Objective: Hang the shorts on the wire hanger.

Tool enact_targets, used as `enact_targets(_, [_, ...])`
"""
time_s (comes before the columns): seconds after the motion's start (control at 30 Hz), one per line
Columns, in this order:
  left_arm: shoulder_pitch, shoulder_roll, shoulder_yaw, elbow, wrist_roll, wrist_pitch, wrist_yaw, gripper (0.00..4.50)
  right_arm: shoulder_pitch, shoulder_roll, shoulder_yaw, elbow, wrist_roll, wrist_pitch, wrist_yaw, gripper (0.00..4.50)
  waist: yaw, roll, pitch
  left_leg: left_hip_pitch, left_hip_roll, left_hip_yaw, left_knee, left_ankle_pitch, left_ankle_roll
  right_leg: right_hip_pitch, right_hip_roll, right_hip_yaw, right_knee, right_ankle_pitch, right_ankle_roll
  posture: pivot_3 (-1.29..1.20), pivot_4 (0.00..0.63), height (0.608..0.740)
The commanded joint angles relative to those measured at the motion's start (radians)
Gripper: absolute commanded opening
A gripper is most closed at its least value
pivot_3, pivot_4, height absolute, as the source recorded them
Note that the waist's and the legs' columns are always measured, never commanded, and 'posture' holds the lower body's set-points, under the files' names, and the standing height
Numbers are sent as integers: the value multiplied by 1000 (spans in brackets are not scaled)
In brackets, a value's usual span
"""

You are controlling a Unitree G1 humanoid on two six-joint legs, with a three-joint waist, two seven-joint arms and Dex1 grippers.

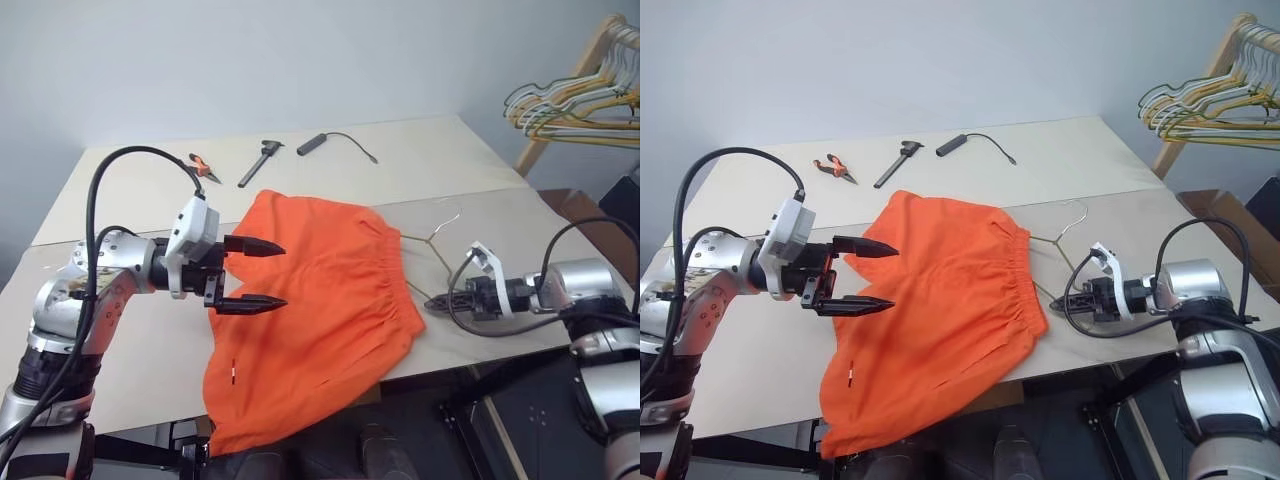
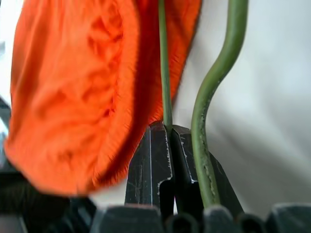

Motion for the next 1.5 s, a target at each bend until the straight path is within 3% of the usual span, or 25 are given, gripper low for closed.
enact_targets(0.03, [-13, 14, 28, -25, -12, -16, -2, 4461, -19, 4, -34, 16, -11, -9, 13, 0, 4, 0, 0, -1, 0, 0, 0, 0, 0, -1, 0, 0, 0, 0, 0, -40, 50, 740])
enact_targets(0.3, [-26, 12, 19, -14, -7, -21, -8, 4461, 14, 11, -113, -105, -42, -203, -60, 0, 3, 0, 0, -1, -1, 0, 0, 0, 0, -1, 0, 0, 1, 0, 0, -54, 52, 740])
enact_targets(0.47, [-42, 9, 9, 3, 2, -30, -20, 4461, 41, -50, -139, -344, -37, -252, -59, 0, -7, 0, 0, -2, 0, 0, 0, 0, 0, -2, 0, 0, 1, 0, 0, -77, 48, 740])
enact_targets(0.7, [-106, 10, -9, 74, 32, -67, -55, 4461, 95, -110, -79, -702, -188, -415, -183, 0, -12, 1, 0, -2, 0, 1, 0, 0, 0, -2, 0, 0, 1, 0, 0, -125, 43, 740])
enact_targets(0.87, [-249, 49, -8, 255, 110, -183, -137, 4461, 121, -149, -51, -925, -223, -483, -167, 0, -20, 1, -1, -2, 0, 1, 0, 0, -1, -3, 0, 0, 1, 0, 0, -160, 40, 740])
enact_targets(1.03, [-453, 19, -62, 485, 219, -372, -223, 4461, 98, -115, 6, -1056, -234, -514, -157, 0, -36, 1, -1, -2, 0, 1, 1, 0, -1, -2, 0, -1, 0, 0, 0, -179, 35, 740])
enact_targets(1.17, [-555, -1, -133, 605, 281, -511, -301, 4461, 51, -96, 60, -1070, -254, -502, -145, 0, -47, 1, -1, -3, 0, 1, 1, 0, 0, -2, 0, -1, 1, 0, 0, -185, 30, 740])
enact_targets(1.37, [-611, 40, -338, 725, 319, -702, -309, 4461, 18, -100, 106, -1060, -291, -511, -115, 0, -72, 1, -1, -5, 0, 0, 1, 0, 0, -4, 0, -1, 1, 0, 0, -187, 25, 740])
enact_targets(1.5, [-629, -6, -371, 811, 407, -787, -309, 4461, 7, -104, 106, -1071, -292, -500, -91, 0, -91, 1, -2, -7, 0, 0, 1, 0, 0, -6, -1, -1, 2, 0, 0, -196, 19, 740])
